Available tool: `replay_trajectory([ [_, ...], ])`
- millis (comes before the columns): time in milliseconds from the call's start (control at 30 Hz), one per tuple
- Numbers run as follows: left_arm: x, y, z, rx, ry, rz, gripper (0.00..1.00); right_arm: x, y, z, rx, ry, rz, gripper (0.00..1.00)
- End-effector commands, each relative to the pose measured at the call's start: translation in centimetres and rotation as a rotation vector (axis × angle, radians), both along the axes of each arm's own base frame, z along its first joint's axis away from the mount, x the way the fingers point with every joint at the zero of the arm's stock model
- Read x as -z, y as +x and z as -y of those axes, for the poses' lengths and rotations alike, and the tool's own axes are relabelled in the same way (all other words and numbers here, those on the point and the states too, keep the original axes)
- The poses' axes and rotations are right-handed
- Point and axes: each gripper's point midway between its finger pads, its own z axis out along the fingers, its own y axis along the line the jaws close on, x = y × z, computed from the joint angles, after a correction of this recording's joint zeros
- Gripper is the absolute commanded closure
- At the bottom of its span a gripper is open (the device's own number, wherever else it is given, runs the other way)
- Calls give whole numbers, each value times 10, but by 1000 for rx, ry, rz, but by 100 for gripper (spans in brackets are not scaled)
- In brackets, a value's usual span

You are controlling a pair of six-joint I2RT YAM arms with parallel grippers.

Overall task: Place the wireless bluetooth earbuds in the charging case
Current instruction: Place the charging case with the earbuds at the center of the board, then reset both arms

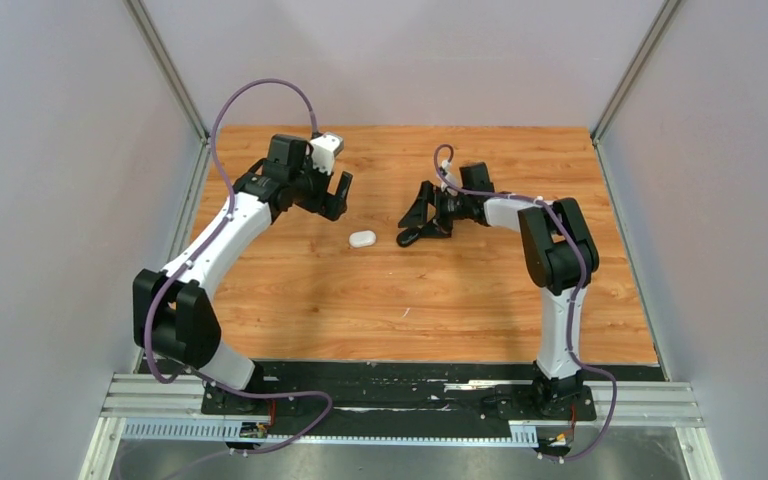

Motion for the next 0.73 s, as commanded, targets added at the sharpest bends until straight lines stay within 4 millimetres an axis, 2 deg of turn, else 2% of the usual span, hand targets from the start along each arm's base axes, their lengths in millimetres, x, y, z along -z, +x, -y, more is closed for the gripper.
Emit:
replay_trajectory([
  [0, 5, 12, 2, -19, -22, -25, 0, -18, 16, 7, -26, -21, 109, 0],
  [100, 5, 20, -3, -59, -22, -23, 0, -50, 22, 25, -30, -13, 153, 0],
  [267, -18, 42, -22, -151, -85, 69, 0, -112, 55, 95, 136, -55, 307, 0],
  [300, -30, 49, -25, -164, -96, 124, 0, -125, 63, 108, 180, -82, 346, 0],
  [333, -31, 50, -30, -174, -97, 142, 0, -136, 73, 122, 245, -133, 389, 0],
  [433, -51, 56, -34, -142, -91, 273, 0, -169, 96, 158, 432, -313, 456, 0],
  [500, -60, 57, -34, -114, -79, 336, 0, -196, 101, 171, 469, -374, 535, 0],
  [600, -69, 61, -34, -95, -62, 387, 0, -235, 99, 175, 477, -385, 653, 0],
  [700, -73, 67, -36, -86, -37, 414, 0, -256, 99, 173, 476, -368, 702, 0],
])
